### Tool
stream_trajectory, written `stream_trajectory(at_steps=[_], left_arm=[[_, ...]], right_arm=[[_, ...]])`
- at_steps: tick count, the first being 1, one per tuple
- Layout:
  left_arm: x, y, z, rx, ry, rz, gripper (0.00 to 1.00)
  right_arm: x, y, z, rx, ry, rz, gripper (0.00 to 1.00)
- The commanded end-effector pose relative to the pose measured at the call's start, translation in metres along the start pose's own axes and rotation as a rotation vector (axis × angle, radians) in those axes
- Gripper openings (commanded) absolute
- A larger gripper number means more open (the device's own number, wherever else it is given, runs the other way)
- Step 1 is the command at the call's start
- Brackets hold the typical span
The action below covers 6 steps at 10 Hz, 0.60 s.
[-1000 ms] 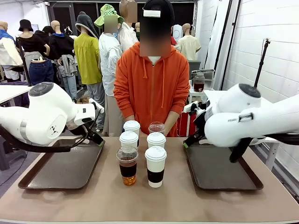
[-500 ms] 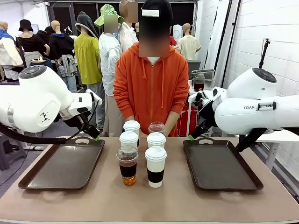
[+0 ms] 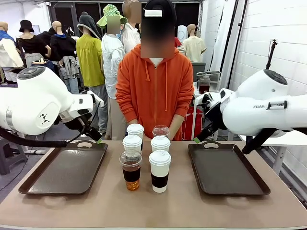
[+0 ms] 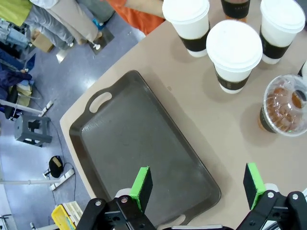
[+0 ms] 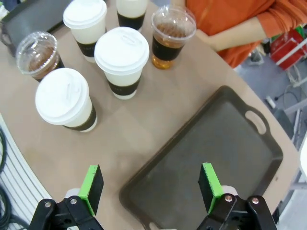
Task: Distribute the coffee onto the tray.
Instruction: Pick up one iced Americano and place it on the right Handle tray.
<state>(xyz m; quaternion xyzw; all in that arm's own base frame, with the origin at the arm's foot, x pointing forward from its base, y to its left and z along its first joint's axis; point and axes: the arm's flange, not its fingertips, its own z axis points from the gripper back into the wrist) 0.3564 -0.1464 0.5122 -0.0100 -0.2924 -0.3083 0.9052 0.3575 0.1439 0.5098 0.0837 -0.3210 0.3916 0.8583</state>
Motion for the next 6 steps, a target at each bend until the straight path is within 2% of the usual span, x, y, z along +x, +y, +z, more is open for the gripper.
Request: stream_trajectory(at_steps=[1, 4, 6], left_arm=[[-0.011, 0.006, 0.009, -0.087, -0.090, -0.024, 1.00], [-0.021, 0.013, 0.015, -0.166, -0.242, -0.044, 1.00], [-0.027, 0.015, 0.015, -0.179, -0.311, -0.028, 1.00]], right_arm=[[-0.007, -0.011, 0.011, 0.094, -0.090, 0.042, 1.00], [-0.013, -0.023, 0.021, 0.174, -0.234, 0.058, 1.00], [-0.013, -0.027, 0.024, 0.211, -0.287, 0.057, 1.00]])
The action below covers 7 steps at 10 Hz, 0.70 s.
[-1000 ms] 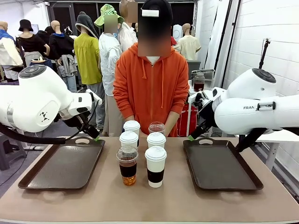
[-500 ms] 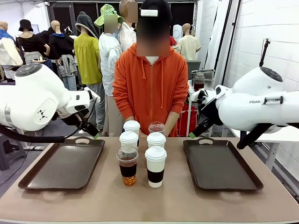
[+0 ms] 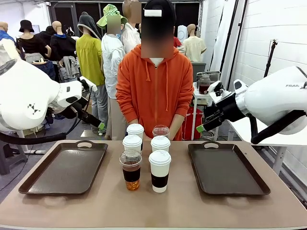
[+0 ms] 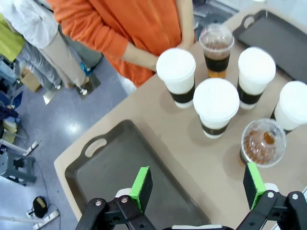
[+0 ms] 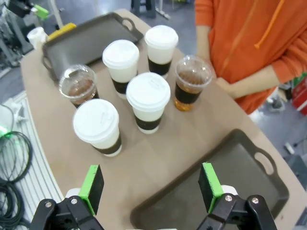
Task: Distribute the coffee onto the tray.
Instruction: Pick up one iced Americano and place it on the right Handle tray.
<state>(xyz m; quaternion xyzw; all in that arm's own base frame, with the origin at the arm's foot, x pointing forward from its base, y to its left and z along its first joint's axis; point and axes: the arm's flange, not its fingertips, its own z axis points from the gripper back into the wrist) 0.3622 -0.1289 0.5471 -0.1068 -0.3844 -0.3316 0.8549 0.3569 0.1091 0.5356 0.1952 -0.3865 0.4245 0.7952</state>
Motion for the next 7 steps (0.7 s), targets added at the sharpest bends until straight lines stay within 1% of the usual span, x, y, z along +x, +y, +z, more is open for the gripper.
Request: stream_trajectory(at_steps=[1, 3, 4, 5, 6, 7], left_arm=[[-0.045, -0.008, -0.004, -0.062, -0.082, 0.001, 1.00], [-0.051, -0.008, -0.004, -0.069, -0.095, 0.017, 1.00], [-0.050, -0.008, -0.003, -0.056, -0.090, 0.021, 1.00], [-0.049, -0.008, -0.004, -0.035, -0.064, 0.005, 1.00], [0.001, 0.007, -0.001, -0.043, -0.061, 0.032, 1.00], [0.001, 0.007, -0.001, -0.043, -0.061, 0.032, 1.00]], right_arm=[[-0.008, -0.004, -0.008, 0.046, -0.072, 0.013, 1.00], [-0.008, -0.005, -0.013, 0.062, -0.079, 0.014, 1.00], [-0.007, -0.004, -0.014, 0.056, -0.077, 0.014, 1.00], [-0.007, -0.004, -0.014, 0.056, -0.067, -0.006, 1.00], [-0.003, -0.002, -0.003, 0.049, -0.054, 0.000, 1.00], [-0.003, -0.002, -0.003, 0.049, -0.054, 0.000, 1.00]])
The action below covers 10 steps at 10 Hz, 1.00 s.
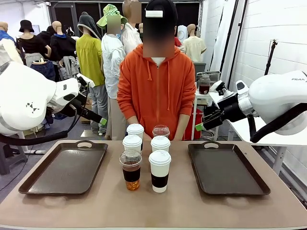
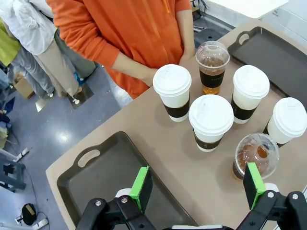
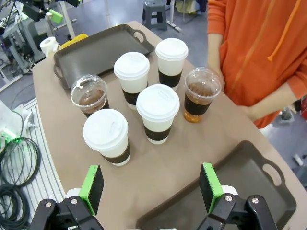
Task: Distribute the coffee onto the tray.
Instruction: Pick up one iced Americano and place it on the right Handle tray.
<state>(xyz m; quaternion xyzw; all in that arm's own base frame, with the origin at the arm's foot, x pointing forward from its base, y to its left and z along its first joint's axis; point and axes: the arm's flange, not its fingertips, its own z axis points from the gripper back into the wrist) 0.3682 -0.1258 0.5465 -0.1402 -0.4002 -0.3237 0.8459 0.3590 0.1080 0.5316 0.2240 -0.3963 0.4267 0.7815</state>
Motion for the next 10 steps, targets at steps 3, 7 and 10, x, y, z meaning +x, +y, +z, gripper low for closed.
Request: stream_trajectory(at_steps=[3, 7, 10], left_arm=[[0.0004, 0.0003, 0.0013, -0.001, -0.004, 0.002, 1.00], [0.0004, 0.0003, 0.0013, -0.001, -0.004, 0.002, 1.00], [0.0004, 0.0003, 0.0013, -0.001, -0.004, 0.002, 1.00]], right_arm=[[0.0003, -0.0002, -0.0002, 0.004, -0.004, 0.003, 1.00], [0.0003, -0.0002, -0.0002, 0.004, -0.004, 0.003, 1.00], [0.0003, -0.0002, -0.0002, 0.004, -0.004, 0.003, 1.00]])
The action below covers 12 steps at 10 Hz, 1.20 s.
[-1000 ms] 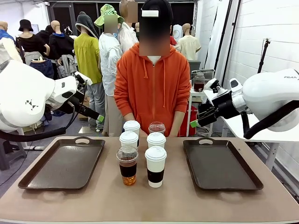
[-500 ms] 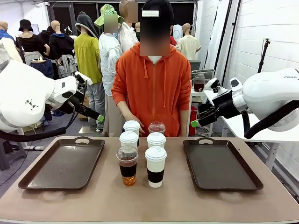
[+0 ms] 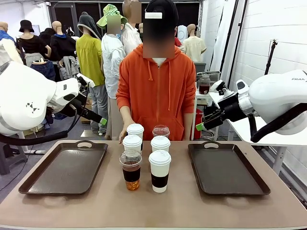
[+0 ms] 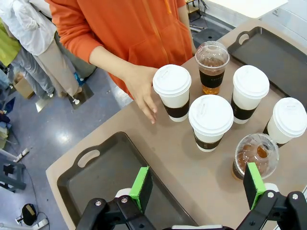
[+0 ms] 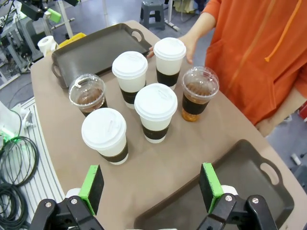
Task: Distribute the coffee onto the tray.
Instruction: Pick up one iced Americano and place it on the right Handle tray.
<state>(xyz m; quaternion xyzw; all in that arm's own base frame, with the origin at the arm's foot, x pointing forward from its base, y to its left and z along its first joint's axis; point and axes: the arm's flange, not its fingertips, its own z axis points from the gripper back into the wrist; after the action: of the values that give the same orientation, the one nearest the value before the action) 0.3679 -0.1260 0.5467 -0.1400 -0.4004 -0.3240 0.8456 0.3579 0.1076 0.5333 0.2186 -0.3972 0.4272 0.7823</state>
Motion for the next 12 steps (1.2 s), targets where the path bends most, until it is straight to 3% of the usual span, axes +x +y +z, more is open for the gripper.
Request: stream_trajectory(at_steps=[1, 8, 12], left_arm=[[0.000, 0.001, 0.001, -0.001, -0.003, 0.003, 1.00], [0.000, 0.001, 0.001, -0.001, -0.003, 0.003, 1.00], [0.000, 0.001, 0.001, -0.001, -0.003, 0.003, 1.00]], right_arm=[[0.000, 0.000, 0.000, 0.000, 0.000, 0.000, 1.00], [0.033, -0.042, 0.005, -0.032, 0.057, 0.003, 1.00], [0.041, -0.082, -0.001, 0.064, -0.055, 0.139, 1.00]])
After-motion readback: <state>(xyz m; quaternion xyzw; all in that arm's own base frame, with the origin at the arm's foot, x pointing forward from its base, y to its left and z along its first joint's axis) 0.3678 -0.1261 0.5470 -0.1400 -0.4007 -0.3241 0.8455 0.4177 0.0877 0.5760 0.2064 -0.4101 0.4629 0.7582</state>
